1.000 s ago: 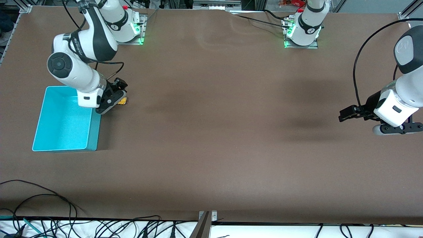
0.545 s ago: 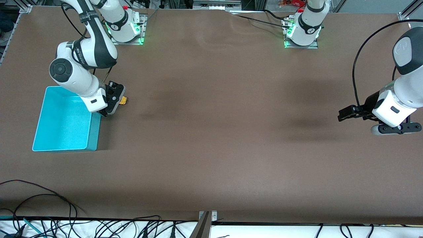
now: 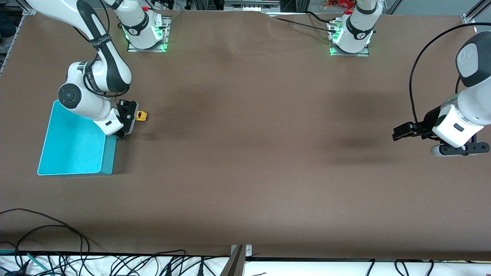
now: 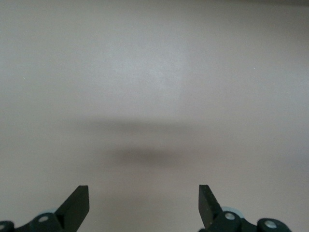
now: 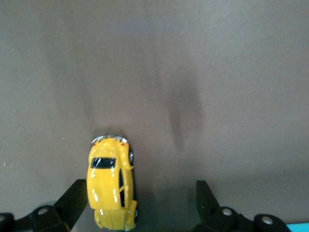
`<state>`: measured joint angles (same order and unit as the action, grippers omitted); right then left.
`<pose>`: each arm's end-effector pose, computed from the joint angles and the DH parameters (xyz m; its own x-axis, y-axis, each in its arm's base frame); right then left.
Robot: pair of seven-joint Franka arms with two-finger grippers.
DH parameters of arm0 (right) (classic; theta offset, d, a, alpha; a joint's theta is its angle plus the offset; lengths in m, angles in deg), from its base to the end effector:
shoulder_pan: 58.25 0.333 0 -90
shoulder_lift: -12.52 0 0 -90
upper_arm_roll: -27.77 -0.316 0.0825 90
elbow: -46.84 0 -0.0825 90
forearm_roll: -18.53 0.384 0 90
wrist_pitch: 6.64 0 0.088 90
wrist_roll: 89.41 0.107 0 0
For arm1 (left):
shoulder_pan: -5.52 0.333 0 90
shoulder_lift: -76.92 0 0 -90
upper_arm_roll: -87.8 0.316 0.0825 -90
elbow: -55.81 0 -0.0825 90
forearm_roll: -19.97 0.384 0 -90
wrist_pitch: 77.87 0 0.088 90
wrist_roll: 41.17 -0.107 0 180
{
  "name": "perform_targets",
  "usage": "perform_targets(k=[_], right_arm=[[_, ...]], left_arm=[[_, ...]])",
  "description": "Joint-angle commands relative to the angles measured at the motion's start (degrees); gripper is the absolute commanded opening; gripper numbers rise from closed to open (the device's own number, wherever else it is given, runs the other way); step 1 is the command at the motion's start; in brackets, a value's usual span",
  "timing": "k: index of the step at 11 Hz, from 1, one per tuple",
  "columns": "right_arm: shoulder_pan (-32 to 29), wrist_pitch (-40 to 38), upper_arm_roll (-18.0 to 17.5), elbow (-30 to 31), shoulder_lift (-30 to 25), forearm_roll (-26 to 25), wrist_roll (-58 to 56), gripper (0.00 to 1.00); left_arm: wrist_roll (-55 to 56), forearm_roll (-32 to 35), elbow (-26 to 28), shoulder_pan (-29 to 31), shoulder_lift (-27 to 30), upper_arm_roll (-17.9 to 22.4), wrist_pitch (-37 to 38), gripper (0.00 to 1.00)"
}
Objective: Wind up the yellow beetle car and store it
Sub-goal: 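Lower and close the right gripper on the yellow car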
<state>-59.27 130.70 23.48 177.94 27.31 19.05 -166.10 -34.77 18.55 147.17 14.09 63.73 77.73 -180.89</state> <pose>0.5144 0.0302 0.2273 0.1816 0.9833 -0.0106 0.9720 -0.1811 -0.1497 0.6293 -0.0091 0.4980 0.9951 0.0944 -0.0305 0.0961 -0.9935 0.0609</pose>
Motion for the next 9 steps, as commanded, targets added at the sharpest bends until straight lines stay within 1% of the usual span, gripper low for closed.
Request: perform_targets(k=[1,3,5,7,9], right_arm=[[-1.1,1.3,1.3,4.9,-2.9,0.0,-3.8,1.00],[-1.1,2.1,1.6,7.8,-4.5,0.1,-4.6,1.00],[-1.1,5.6,1.6,11.1,-4.8,0.2,-4.6,1.00],[-1.1,12.1,1.6,14.5,-4.1,0.2,-4.6,1.00],[-1.1,14.5,1.6,15.1,-2.8,0.2,-4.6,1.00]], left_arm=[[-1.7,-1.5,0.7,-0.7,1.0,1.0,0.3,1.00],[-1.7,-1.5,0.7,-0.7,1.0,0.9,0.3,1.00],[-3.5,-1.4,0.7,-0.7,0.7,0.9,0.5,1.00],[-3.8,-1.4,0.2,-0.7,0.5,0.9,1.1,1.00],[-3.2,-1.5,0.0,-0.7,0.6,0.9,1.4,1.00]])
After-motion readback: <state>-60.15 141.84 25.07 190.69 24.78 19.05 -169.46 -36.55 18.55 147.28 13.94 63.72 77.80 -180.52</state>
